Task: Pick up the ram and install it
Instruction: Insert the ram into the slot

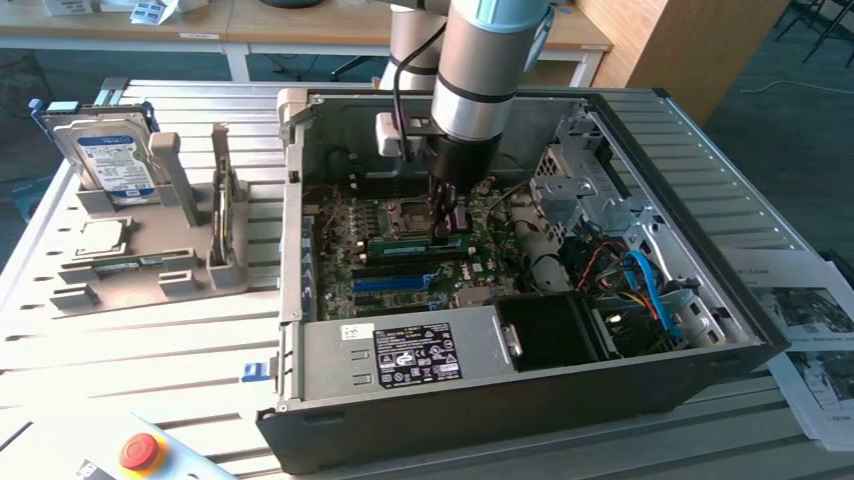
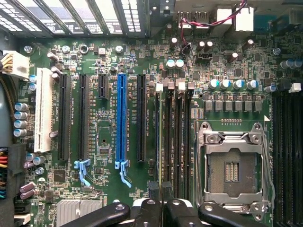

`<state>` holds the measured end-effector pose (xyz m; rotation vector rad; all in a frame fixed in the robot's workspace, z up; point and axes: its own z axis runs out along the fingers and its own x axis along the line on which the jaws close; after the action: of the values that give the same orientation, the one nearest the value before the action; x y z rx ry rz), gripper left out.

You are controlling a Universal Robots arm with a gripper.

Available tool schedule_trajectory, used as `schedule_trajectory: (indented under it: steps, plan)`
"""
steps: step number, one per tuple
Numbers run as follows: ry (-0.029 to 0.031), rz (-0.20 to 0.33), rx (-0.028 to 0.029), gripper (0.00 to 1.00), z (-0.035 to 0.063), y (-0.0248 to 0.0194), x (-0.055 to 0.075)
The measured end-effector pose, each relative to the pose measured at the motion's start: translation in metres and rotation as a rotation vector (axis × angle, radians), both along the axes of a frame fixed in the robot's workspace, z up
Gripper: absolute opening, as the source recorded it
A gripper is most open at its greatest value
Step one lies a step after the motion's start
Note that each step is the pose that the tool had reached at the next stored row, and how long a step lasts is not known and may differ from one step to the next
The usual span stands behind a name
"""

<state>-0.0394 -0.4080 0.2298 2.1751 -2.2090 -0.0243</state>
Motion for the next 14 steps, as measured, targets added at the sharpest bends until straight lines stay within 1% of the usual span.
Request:
schedule_trajectory:
  steps: [3,10,14]
  plan:
    - [-0.0006,0.000,-0.0001,0.12,0.0000,0.0000,-0.0003]
    - [-0.0070,0.000,-0.0004,0.12,-0.0017,0.0000,-0.0008]
    - [-0.0090,0.000,-0.0001,0.12,-0.0026,0.0000,-0.0011]
